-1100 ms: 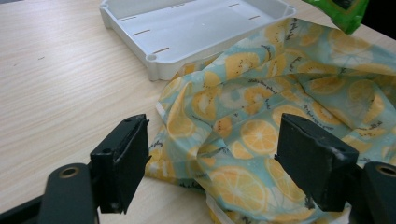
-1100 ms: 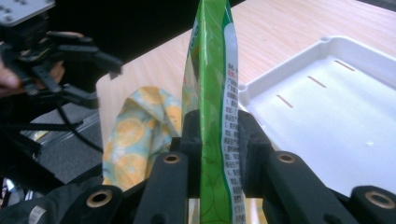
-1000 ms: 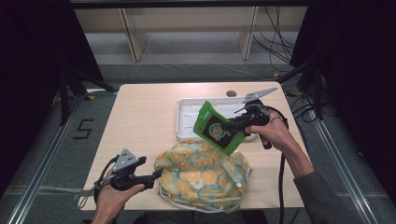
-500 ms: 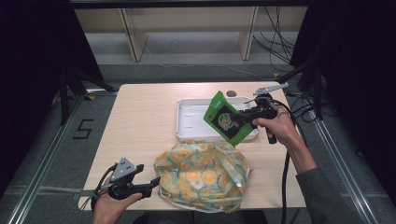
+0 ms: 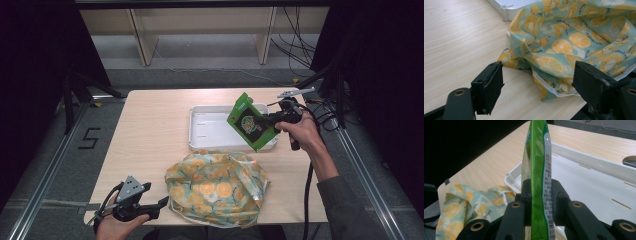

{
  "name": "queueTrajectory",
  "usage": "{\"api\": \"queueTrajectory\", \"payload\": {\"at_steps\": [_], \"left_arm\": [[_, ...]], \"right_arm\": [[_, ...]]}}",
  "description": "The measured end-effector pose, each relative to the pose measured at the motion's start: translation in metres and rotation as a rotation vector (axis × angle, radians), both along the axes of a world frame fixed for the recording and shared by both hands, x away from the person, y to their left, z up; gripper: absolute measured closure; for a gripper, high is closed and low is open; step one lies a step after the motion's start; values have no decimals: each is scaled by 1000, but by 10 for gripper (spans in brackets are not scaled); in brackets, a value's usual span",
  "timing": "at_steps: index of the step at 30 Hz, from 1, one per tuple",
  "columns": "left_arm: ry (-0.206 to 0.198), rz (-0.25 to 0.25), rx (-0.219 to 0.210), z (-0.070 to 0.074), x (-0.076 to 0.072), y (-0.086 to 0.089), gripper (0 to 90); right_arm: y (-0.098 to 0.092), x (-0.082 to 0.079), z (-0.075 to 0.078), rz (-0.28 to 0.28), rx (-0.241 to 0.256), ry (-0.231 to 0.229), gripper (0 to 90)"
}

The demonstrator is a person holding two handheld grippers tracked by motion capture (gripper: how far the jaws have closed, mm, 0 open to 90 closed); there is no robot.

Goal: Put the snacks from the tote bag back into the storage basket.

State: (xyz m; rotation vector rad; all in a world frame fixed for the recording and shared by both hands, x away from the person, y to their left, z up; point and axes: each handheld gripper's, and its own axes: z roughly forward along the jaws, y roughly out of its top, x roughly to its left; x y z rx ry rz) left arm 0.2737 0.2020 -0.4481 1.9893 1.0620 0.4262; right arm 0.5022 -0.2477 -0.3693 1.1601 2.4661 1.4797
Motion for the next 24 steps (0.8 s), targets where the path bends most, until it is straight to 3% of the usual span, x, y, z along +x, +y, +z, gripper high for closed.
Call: {"api": "queueTrajectory", "payload": {"at_steps": [1, 6, 7, 9, 11, 12, 15, 16, 18, 19, 20, 22, 24], "left_arm": [[-7, -11, 3, -1, 1, 0, 235], [-4, 7, -20, -4, 1, -3, 233], [5, -13, 21, -4, 1, -1, 231], [6, -12, 19, -5, 1, -1, 229], [10, -18, 20, -5, 1, -2, 228], [7, -19, 18, -5, 0, -2, 228], [2, -17, 23, -4, 0, -3, 227], [2, -20, 21, -5, 0, -2, 226], [11, -7, 15, -5, 0, -2, 222], [6, -20, 27, -5, 1, -1, 221], [11, -17, 22, -5, 0, -1, 221], [5, -5, -10, -7, 0, -4, 221], [8, -16, 7, -7, 0, -3, 220]], "right_arm": [[-2, 2, -1, -5, -11, -19, 765], [-5, 11, -6, -53, 11, 2, 765], [-5, 12, -6, -67, 8, 19, 765], [-6, 16, -7, -91, 1, 27, 765], [-8, 23, -9, -105, -17, 2, 765], [-7, 24, -10, -122, 3, 26, 765], [-11, 32, -13, -144, -9, 14, 765], [-10, 33, -14, -166, 7, 43, 765], [-12, 38, -18, -185, -3, 40, 765], [-11, 38, -19, -207, 8, 70, 765], [-13, 42, -21, -207, 0, 41, 765], [-14, 46, -24, -223, 9, 49, 765], [-14, 47, -25, -233, 7, 46, 765]]}}
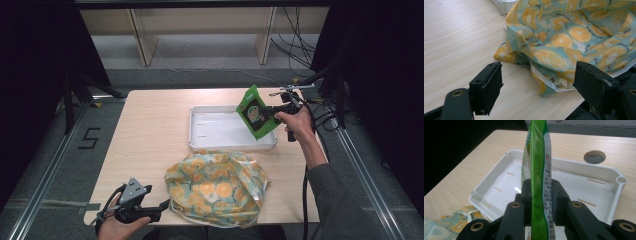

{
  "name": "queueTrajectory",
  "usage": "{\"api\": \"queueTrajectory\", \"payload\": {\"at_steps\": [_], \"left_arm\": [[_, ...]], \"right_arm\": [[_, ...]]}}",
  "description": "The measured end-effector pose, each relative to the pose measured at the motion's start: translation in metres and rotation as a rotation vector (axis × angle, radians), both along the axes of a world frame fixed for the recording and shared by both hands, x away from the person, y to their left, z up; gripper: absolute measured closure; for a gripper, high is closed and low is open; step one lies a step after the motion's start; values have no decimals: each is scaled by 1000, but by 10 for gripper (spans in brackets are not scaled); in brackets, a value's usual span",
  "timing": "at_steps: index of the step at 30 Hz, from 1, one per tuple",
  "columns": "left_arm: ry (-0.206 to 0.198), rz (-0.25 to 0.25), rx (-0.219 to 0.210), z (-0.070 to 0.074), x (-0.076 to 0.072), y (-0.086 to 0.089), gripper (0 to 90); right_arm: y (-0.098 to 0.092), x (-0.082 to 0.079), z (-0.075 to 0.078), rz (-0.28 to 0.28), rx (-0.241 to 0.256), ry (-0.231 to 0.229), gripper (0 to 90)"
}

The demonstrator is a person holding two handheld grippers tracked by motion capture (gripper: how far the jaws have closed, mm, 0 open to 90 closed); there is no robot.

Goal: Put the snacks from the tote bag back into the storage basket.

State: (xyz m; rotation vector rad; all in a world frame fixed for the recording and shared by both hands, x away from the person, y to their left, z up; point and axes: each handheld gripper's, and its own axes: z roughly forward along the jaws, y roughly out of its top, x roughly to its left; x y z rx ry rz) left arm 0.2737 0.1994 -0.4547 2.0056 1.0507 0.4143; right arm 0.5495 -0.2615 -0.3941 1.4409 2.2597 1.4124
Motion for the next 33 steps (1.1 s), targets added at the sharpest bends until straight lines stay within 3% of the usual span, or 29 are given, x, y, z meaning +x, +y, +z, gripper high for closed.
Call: {"api": "queueTrajectory", "payload": {"at_steps": [1, 2, 3, 6, 8, 9, 14, 15, 16, 17, 18, 19, 24, 28, 29, 30, 32, 33], "left_arm": [[6, -9, 14, 0, 0, 1, 220], [8, -6, 13, 0, 0, 2, 221], [9, -5, 13, 1, 0, 2, 220], [6, -6, 9, 0, 0, 2, 220], [9, -6, 12, 1, 0, 2, 220], [2, -2, 15, 1, 0, 2, 220], [4, 1, 20, 1, 0, 3, 220], [4, -3, 17, 1, 0, 3, 220], [4, -3, 17, 1, 0, 3, 220], [1, -4, 15, 1, 0, 3, 220], [1, -4, 17, 2, 0, 3, 220], [2, 0, 15, 2, 0, 3, 220], [4, -4, 18, 1, 0, 4, 220], [-2, 3, 3, 0, -1, 2, 220], [-2, 3, 3, 0, -1, 2, 220], [-3, -4, 10, 0, 0, 3, 220], [-3, -5, 10, 0, -1, 3, 220], [-12, 15, -26, -1, -1, 0, 220]], "right_arm": [[1, 2, -1, -17, 11, 18, 765], [0, 4, -2, -14, 2, 3, 765], [1, 4, -3, -29, 5, 22, 765], [2, 6, -3, -35, -6, 22, 765], [1, 10, -2, -36, -24, -4, 765], [4, 10, 0, -53, -2, 33, 765], [3, 21, 0, -66, -35, -3, 765], [4, 23, 0, -72, -31, 4, 765], [7, 22, 0, -95, -1, 49, 765], [4, 27, -2, -76, -30, 4, 765], [4, 28, -2, -85, -33, 4, 765], [7, 28, -1, -111, -10, 43, 764], [7, 36, -6, -124, -36, 35, 765], [8, 41, -10, -132, -40, 39, 764], [11, 41, -10, -147, -32, 63, 764], [10, 43, -11, -141, -50, 44, 764], [12, 43, -12, -149, -38, 55, 764], [13, 46, -12, -150, -31, 65, 764]]}}
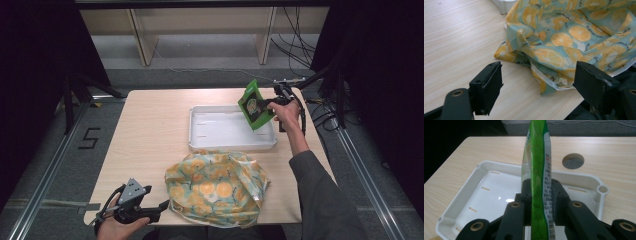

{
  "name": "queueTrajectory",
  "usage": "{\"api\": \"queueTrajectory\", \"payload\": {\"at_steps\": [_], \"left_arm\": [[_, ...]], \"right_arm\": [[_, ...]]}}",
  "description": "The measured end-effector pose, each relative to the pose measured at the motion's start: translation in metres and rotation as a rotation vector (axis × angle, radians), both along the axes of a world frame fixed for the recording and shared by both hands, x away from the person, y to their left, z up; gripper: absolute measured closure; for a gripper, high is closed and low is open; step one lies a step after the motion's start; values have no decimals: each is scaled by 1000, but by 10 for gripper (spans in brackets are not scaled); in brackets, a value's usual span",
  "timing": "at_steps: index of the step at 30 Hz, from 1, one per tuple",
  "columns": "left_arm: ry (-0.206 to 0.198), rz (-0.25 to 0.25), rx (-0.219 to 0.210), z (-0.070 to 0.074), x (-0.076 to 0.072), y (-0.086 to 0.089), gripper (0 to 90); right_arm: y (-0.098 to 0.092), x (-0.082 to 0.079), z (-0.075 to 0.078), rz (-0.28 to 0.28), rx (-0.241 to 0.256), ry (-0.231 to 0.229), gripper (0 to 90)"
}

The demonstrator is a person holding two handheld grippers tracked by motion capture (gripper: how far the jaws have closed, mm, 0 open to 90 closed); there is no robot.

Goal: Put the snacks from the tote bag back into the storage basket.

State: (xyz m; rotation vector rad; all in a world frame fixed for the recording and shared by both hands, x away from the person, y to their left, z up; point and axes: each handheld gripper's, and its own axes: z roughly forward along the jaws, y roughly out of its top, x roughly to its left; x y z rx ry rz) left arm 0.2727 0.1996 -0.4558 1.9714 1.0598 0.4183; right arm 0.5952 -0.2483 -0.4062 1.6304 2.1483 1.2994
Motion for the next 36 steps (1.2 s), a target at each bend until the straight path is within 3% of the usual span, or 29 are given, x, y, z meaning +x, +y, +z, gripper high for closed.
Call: {"api": "queueTrajectory", "payload": {"at_steps": [4, 6, 7, 9, 10, 14, 15, 17, 19, 20, 22, 24, 25, 26, 27, 28, 29, 32, 33, 34, 36], "left_arm": [[16, -33, 45, 2, 0, 4, 220], [16, -22, 38, 2, -1, 4, 218], [16, -22, 38, 2, -1, 4, 218], [8, -24, 30, 1, -1, 5, 218], [5, -22, 29, 1, -1, 5, 218], [14, 0, 2, 0, -3, 2, 218], [12, -4, 7, 1, -3, 2, 218], [6, -14, 12, 1, -2, 3, 218], [4, -11, 12, 1, -3, 3, 218], [3, -9, 12, 1, -3, 3, 218], [3, -10, 14, 1, -3, 2, 218], [2, -17, 7, 0, -2, 2, 218], [2, -17, 7, 0, -2, 2, 218], [5, -36, 38, 1, -2, 4, 218], [-2, -16, 2, 0, -2, 1, 218], [3, -19, 6, 0, -2, 2, 218], [6, -20, 7, 0, -2, 2, 218], [10, -40, 33, 1, -2, 4, 218], [10, -23, 2, -1, -2, 1, 218], [9, -39, 25, 0, -2, 3, 218], [11, -44, 32, 0, -2, 3, 218]], "right_arm": [[2, 5, -1, -5, -19, -20, 763], [3, 7, -1, -11, -21, -8, 763], [6, 6, -1, -43, -8, 28, 763], [4, 9, -3, -21, -30, -2, 763], [6, 9, -3, -40, -21, 23, 763], [4, 13, -6, -21, -40, 2, 762], [7, 12, -5, -47, -25, 34, 762], [5, 12, -6, -55, -43, 28, 762], [1, 16, -10, -29, -67, -11, 761], [2, 14, -9, -56, -47, 23, 761], [1, 14, -9, -62, -59, 20, 761], [0, 15, -12, -75, -34, 14, 761], [-2, 16, -14, -56, -50, -11, 761], [-1, 15, -13, -66, -50, 19, 761], [-2, 15, -14, -72, -60, 19, 761], [-5, 18, -17, -45, -83, -17, 761], [-4, 17, -16, -68, -67, 8, 760], [-4, 16, -16, -77, -50, 29, 760], [-4, 17, -17, -89, -57, 47, 760], [-6, 19, -19, -61, -74, 0, 759], [-5, 19, -19, -75, -83, 21, 759]]}}
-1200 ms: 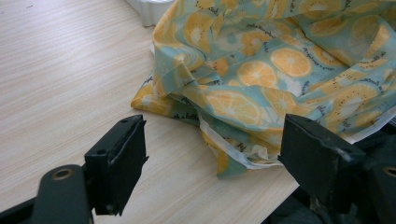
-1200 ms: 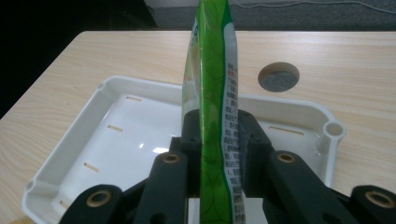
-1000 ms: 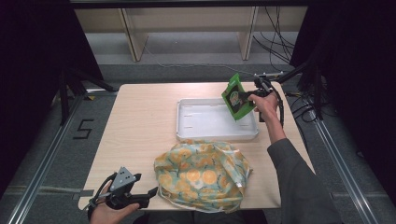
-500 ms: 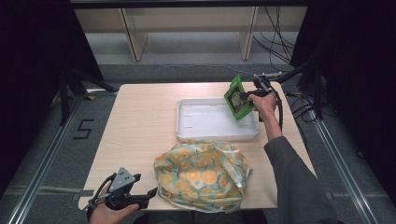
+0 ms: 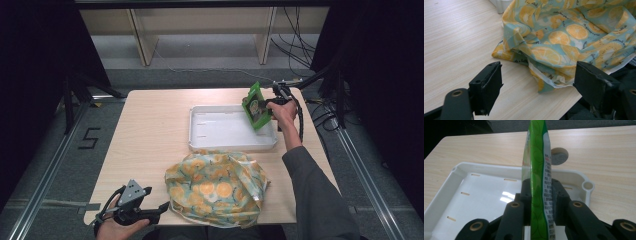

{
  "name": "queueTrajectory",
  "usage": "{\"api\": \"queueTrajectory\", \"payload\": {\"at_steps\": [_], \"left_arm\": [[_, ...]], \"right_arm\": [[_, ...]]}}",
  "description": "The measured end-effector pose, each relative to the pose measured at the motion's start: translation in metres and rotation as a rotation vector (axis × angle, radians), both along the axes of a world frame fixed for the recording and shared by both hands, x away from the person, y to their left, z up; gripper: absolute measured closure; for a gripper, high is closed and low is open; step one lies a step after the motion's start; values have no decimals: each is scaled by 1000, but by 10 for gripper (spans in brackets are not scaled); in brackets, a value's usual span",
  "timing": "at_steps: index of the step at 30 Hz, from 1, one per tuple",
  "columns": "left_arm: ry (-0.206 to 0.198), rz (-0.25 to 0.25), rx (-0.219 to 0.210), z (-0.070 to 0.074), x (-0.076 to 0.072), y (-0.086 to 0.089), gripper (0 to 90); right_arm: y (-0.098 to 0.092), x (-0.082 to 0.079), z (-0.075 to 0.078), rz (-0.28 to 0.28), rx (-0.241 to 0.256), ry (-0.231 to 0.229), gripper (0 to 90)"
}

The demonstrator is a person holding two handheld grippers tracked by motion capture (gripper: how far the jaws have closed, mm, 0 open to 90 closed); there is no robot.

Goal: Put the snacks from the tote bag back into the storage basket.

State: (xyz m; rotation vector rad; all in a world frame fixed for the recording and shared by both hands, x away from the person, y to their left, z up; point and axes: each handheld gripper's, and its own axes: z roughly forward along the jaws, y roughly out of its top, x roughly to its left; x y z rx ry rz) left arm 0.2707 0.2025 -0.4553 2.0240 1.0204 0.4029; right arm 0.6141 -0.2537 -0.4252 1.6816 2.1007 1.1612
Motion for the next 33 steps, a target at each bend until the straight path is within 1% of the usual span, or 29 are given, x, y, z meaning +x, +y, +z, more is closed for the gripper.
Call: {"api": "queueTrajectory", "payload": {"at_steps": [1, 2, 3, 4, 5, 7, 8, 11, 12, 13, 14, 15, 16, 17, 18, 19, 20, 21, 22, 23, 24, 26, 27, 28, 29, 30, 31, 32, 33], "left_arm": [[0, 0, 0, 0, 0, 0, 218], [-1, -3, 3, 0, 0, 0, 218], [-1, -3, 3, 0, 0, 0, 218], [0, -5, 4, 0, 0, 0, 218], [0, -6, 5, 0, 0, 0, 218], [-5, 20, -19, -1, -1, -3, 218], [4, -5, 22, 0, 0, 0, 218], [4, -8, 17, 0, 0, 0, 217], [2, -10, 14, 0, 0, 0, 218], [1, 7, 3, -1, 0, -2, 218], [7, -4, 13, -1, 0, -1, 217], [-1, -7, 15, -1, 0, -1, 218], [-6, -8, 13, -1, 0, -1, 218], [-7, -8, 12, -1, 0, -1, 218], [-4, -10, 14, -1, 0, -1, 218], [0, -4, 12, -1, 0, -2, 218], [-4, -7, 11, -1, 0, -1, 218], [-4, -7, 11, -1, 0, -1, 217], [-5, -8, 13, -1, 0, -1, 218], [0, -6, 14, -1, 0, -1, 217], [1, -4, 12, -1, 0, -2, 218], [0, -7, 16, -1, 0, -1, 218], [0, -7, 16, -1, 0, -1, 218], [0, -5, 15, -1, 0, -1, 218], [0, -4, 13, -1, 0, -2, 218], [1, -8, 16, 0, 0, -1, 218], [-1, -2, 12, -1, 0, -2, 218], [-5, 17, -25, -2, 0, -4, 218], [-5, 17, -25, -2, 0, -4, 217]], "right_arm": [[0, 0, 0, 0, 0, 0, 759], [0, 1, -3, 9, 34, -16, 758], [0, 1, -3, 9, 34, -16, 758], [1, 0, -2, -3, 36, 5, 758], [0, 1, -3, 5, 21, -14, 757], [1, 0, -2, -8, 34, 8, 756], [1, -1, -2, -14, 38, 16, 755], [2, -1, -2, -27, 43, 29, 754], [1, -1, -3, -30, 36, 24, 754], [-1, 1, -5, -12, 23, -8, 752], [1, 1, -7, -21, 62, -9, 745], [0, 2, -6, -11, 36, 3, 743], [-1, 2, -8, -3, 15, -12, 740], [-1, 2, -8, -18, 10, -7, 739], [-1, 2, -8, -13, 44, 4, 736], [-2, 2, -10, 4, 41, -7, 735], [-3, 2, -14, -9, 30, -44, 732], [-3, 2, -14, -9, 30, -44, 732], [-4, 1, -10, -20, 6, 3, 720], [-4, 1, -11, -20, 20, 3, 717], [-5, 2, -14, -17, 35, -26, 712], [-5, 1, -13, -29, 38, -12, 708], [-5, 1, -13, -29, 38, -12, 708], [-7, 0, -11, -23, 24, 9, 708], [-9, 0, -11, -17, -4, 4, 708], [-11, 1, -13, -4, -13, -7, 706], [-10, 0, -11, -25, -37, 8, 704], [-10, 0, -12, -37, -30, 18, 704], [-10, 0, -12, -37, -30, 18, 704]]}}
